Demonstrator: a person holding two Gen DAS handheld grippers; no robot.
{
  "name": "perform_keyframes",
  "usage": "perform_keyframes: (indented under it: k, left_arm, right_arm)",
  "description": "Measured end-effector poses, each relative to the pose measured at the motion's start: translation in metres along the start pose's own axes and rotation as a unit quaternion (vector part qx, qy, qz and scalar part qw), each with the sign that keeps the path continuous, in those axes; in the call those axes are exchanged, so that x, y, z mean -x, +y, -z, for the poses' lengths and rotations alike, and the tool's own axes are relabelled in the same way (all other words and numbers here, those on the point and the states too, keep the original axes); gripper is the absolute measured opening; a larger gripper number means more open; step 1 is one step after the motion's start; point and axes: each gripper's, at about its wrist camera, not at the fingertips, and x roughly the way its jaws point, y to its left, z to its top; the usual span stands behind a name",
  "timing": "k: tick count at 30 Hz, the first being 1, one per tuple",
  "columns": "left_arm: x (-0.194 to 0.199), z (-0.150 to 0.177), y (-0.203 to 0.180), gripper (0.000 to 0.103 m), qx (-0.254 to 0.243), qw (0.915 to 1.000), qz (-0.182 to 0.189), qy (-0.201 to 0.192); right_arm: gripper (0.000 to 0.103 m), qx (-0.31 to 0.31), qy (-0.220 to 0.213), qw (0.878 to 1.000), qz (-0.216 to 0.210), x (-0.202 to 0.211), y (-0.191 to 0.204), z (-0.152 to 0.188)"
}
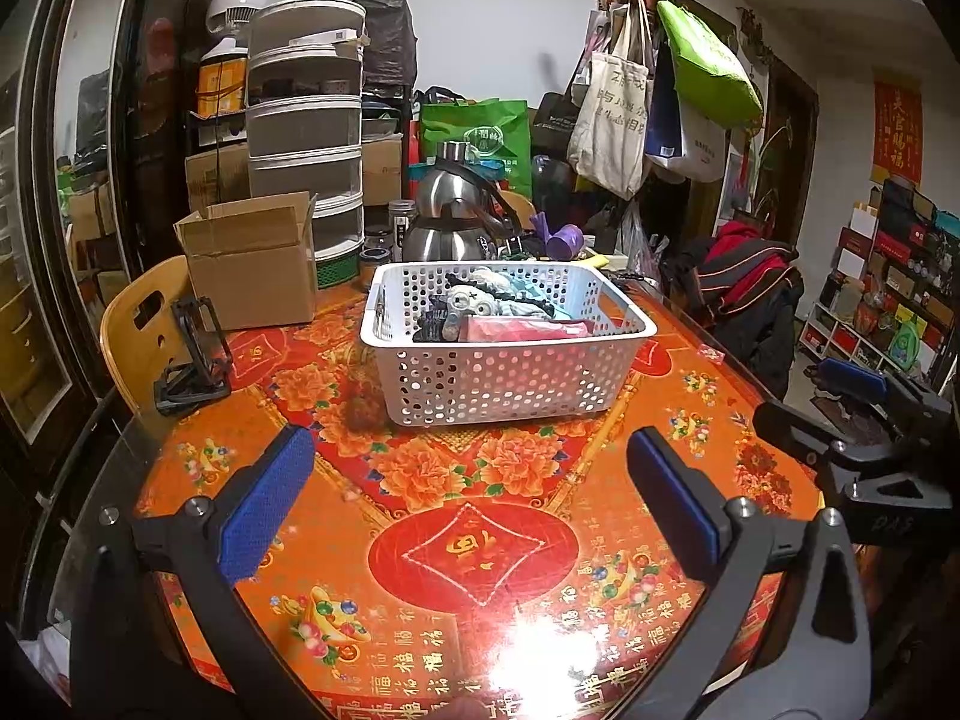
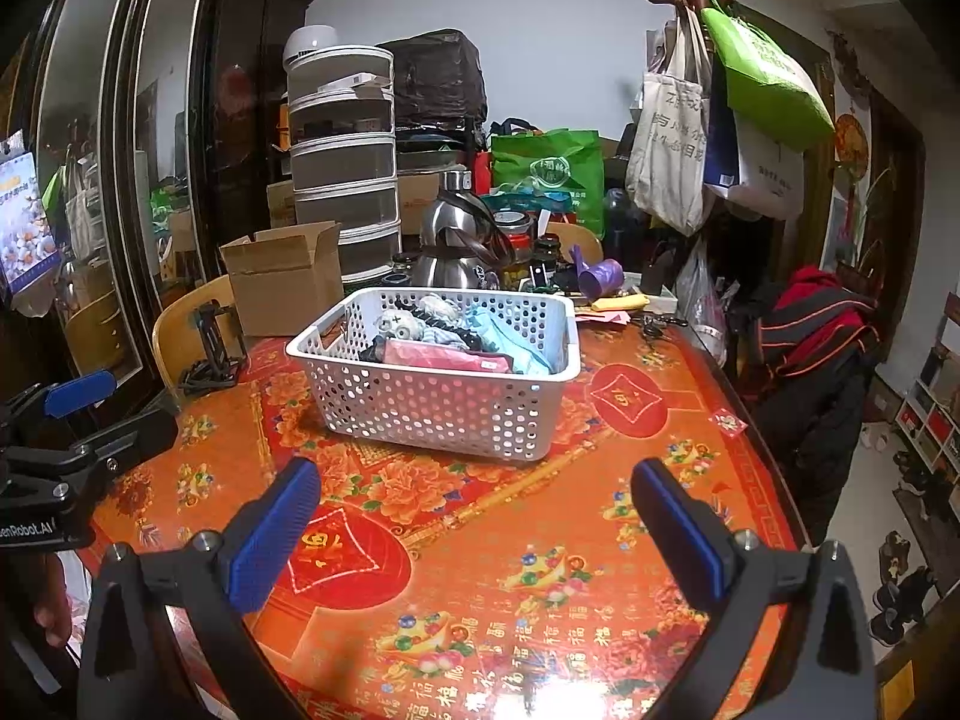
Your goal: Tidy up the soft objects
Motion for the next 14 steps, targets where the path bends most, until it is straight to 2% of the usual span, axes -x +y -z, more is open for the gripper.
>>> perform_keyframes:
  k: [14]
  left_arm:
    - [-0.0034, 0.0042, 0.0051, 0.103, -0.001, 1.0000, 0.000, 0.001]
  right_arm:
    - [0.103, -0.003, 0.003, 1.000, -0.003, -0.0011, -0.0014, 0.0010]
